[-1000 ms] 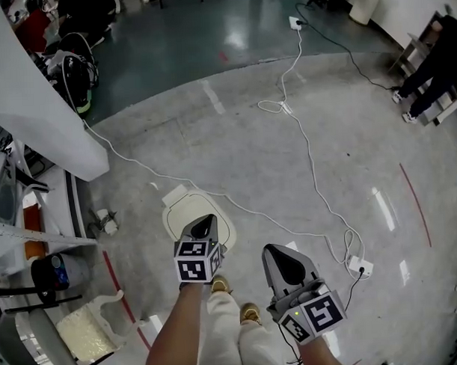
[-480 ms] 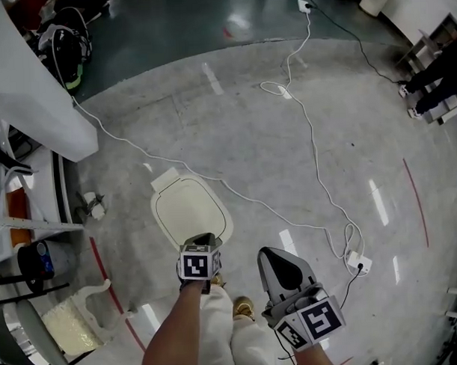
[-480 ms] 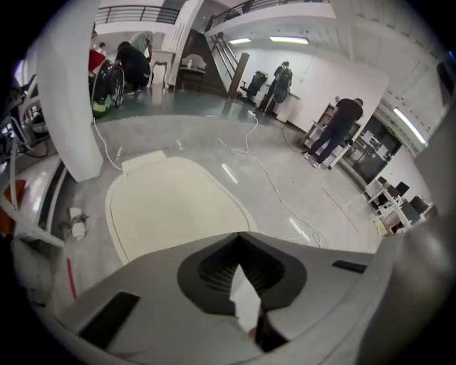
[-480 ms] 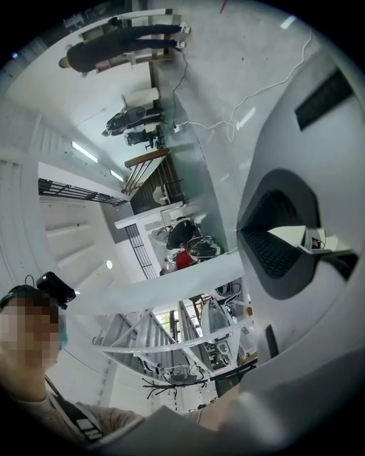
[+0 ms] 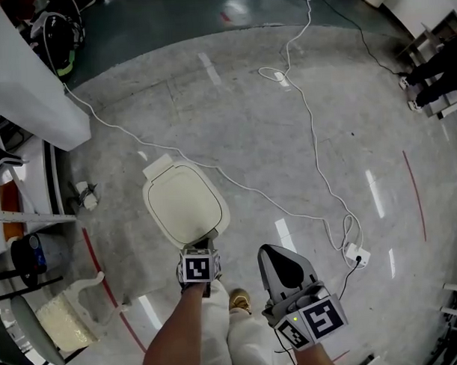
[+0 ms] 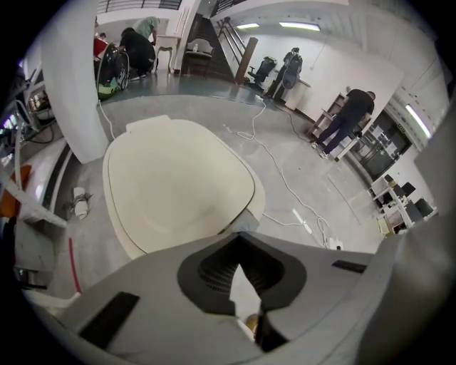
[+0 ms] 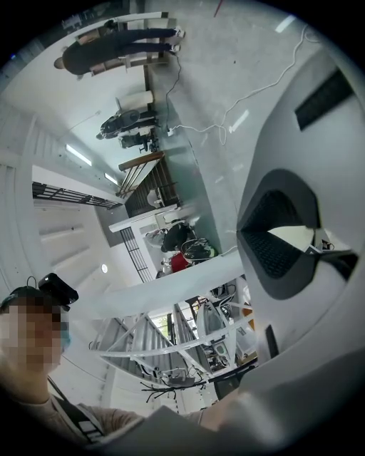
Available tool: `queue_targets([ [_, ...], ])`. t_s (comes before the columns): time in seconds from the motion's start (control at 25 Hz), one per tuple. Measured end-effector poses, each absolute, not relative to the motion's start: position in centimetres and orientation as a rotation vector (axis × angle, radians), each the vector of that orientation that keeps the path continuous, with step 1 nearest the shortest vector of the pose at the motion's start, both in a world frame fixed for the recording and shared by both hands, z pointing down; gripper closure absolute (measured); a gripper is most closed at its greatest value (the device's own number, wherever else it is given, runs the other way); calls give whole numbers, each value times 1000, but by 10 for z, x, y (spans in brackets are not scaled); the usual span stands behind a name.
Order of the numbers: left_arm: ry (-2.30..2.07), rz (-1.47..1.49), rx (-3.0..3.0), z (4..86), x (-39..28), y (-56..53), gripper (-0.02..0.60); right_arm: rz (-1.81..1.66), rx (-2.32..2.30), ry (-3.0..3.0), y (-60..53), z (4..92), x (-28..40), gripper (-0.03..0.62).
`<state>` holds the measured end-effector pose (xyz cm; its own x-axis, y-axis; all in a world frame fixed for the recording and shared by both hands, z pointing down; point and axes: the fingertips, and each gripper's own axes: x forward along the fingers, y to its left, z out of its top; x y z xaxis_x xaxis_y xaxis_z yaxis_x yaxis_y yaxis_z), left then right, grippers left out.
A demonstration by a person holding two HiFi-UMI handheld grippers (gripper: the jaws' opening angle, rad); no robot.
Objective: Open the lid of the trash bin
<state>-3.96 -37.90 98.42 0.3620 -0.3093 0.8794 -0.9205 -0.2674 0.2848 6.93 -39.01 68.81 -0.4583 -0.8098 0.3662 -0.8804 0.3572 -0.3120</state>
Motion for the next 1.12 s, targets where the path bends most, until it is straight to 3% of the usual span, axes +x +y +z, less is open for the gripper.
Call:
queue_targets([
  [1.12, -1164, 895, 1808, 985, -40, -377, 574, 749, 1527, -2442, -376, 703, 66, 559],
])
